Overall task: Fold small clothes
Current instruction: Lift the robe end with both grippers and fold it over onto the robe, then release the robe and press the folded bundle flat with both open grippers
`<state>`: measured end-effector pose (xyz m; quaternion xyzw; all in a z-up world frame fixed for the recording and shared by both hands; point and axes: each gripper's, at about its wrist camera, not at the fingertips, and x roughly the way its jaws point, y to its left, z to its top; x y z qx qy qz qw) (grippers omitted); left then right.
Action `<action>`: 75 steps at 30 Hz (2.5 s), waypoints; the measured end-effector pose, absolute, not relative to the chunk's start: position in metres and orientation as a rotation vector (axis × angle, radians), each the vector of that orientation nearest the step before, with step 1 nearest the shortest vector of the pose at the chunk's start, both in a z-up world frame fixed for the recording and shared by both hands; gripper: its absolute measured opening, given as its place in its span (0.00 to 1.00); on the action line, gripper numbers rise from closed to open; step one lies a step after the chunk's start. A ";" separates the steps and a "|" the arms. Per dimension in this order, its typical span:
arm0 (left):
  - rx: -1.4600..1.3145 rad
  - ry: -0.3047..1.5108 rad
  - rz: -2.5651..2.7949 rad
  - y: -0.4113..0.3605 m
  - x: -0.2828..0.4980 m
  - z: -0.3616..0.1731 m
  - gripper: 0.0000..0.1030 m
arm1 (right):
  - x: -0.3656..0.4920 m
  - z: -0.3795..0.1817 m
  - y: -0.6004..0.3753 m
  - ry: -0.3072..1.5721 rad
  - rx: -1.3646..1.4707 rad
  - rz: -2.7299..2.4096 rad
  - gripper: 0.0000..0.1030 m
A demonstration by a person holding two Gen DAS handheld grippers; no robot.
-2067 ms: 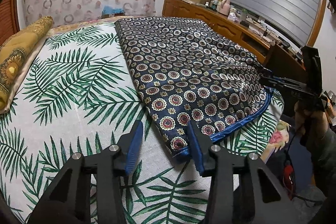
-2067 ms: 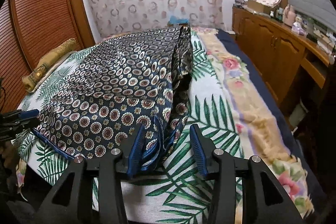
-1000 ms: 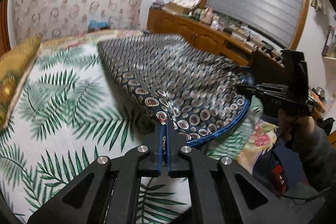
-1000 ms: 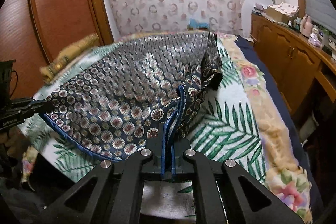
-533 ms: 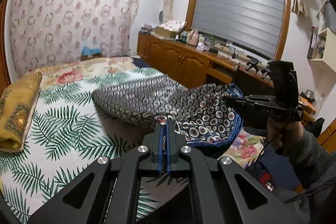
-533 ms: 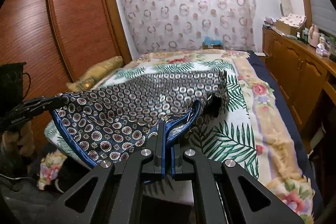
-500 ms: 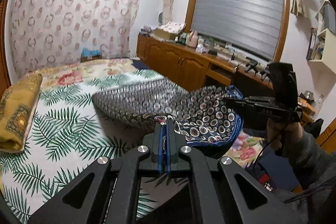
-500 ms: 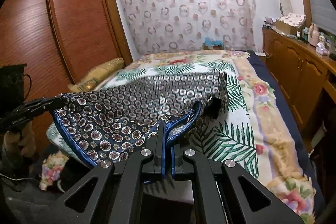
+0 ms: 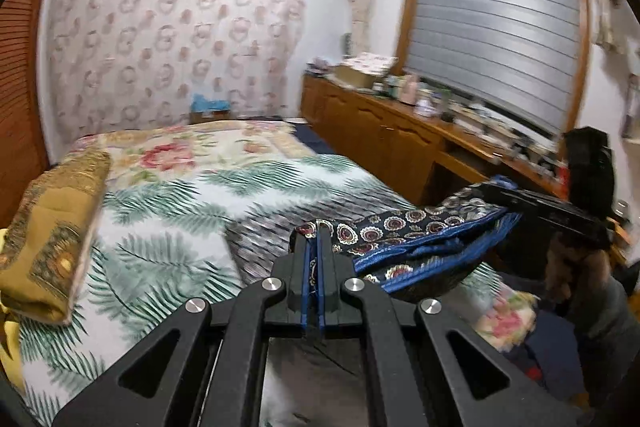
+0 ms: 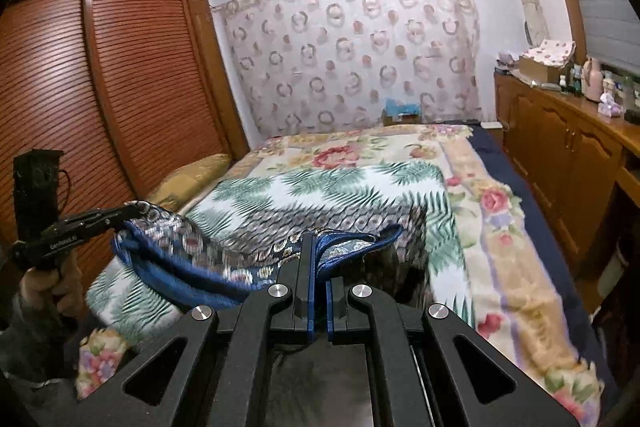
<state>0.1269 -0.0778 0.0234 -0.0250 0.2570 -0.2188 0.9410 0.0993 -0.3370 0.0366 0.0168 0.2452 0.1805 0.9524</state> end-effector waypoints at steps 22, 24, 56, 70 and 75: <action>0.000 0.595 -0.343 -0.091 0.197 0.005 0.19 | 0.214 0.031 -0.288 0.633 0.003 0.252 0.03; -0.001 0.579 -0.359 -0.091 0.194 0.008 0.44 | 0.216 0.033 -0.285 0.628 0.002 0.241 0.03; 0.071 0.872 -0.390 -0.109 0.212 -0.087 0.75 | 0.201 -0.002 -0.317 0.745 -0.010 0.190 0.56; 0.122 0.899 -0.410 -0.122 0.216 -0.095 0.88 | 0.217 -0.002 -0.308 0.772 -0.030 0.267 0.05; 0.123 0.899 -0.410 -0.123 0.216 -0.095 0.89 | 0.216 0.001 -0.311 0.724 -0.059 0.193 0.04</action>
